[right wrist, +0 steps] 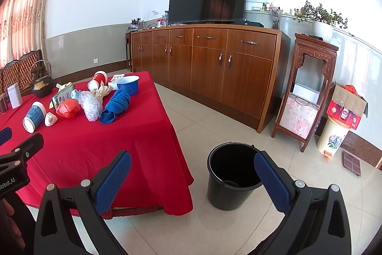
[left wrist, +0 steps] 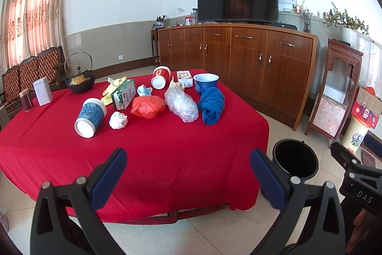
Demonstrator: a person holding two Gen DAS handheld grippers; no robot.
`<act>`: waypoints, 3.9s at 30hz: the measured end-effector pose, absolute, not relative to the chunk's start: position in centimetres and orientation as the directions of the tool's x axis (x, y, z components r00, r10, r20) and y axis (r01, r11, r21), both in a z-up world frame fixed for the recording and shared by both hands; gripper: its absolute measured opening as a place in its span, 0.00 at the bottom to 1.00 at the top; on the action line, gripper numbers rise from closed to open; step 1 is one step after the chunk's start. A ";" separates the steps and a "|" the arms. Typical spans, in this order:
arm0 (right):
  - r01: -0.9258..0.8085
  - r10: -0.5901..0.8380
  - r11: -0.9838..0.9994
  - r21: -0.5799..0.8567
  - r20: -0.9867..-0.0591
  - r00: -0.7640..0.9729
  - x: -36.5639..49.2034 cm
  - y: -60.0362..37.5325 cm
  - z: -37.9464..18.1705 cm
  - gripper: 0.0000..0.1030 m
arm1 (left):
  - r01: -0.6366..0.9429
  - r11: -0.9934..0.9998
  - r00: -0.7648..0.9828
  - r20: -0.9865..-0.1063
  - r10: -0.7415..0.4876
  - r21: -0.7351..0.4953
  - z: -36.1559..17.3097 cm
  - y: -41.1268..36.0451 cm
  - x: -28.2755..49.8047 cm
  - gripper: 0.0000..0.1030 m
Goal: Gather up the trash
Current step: 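Move both tools toward the items on the red table, then grasp the white tissue with the left tool while the right tool grasps the blue towel, then carry tissue and towel over the black bin and open both tools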
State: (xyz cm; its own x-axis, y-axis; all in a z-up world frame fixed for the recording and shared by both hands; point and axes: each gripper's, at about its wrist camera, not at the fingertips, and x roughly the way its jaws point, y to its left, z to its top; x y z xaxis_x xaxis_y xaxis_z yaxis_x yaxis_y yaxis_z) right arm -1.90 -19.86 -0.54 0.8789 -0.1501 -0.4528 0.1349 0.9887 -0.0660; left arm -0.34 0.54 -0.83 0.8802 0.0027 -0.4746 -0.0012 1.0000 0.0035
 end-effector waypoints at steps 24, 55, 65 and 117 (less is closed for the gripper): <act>-0.117 0.044 0.982 -0.149 -0.422 0.906 9.7 -13.0 -1.4 1.00 | -0.135 0.991 0.795 -0.599 0.096 -0.019 -4.1 8.6 8.5 1.00; -0.280 0.247 0.959 0.044 -0.615 0.749 25.2 -7.7 -6.7 0.46 | -0.306 0.952 0.781 -0.578 0.236 -0.025 -8.8 14.3 18.0 0.58; -0.294 0.275 0.954 0.065 -0.585 0.763 24.6 -8.7 -6.3 0.21 | -0.275 0.961 0.803 -0.559 0.206 -0.041 -8.1 13.9 17.1 0.40; 0.167 -0.146 0.986 -0.013 -0.551 0.822 11.8 -40.2 -5.0 0.11 | 0.484 0.869 0.706 -0.541 -0.456 -0.102 -5.1 -20.5 17.3 0.38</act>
State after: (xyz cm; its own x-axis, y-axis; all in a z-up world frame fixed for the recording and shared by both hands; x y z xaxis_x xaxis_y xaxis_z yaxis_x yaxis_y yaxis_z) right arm 11.76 -40.20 -5.05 0.8216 -0.1463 -0.5510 0.1667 0.9859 -0.0133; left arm 17.32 -20.51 -5.11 0.7062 -0.4563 -0.5414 0.4837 0.8693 -0.1017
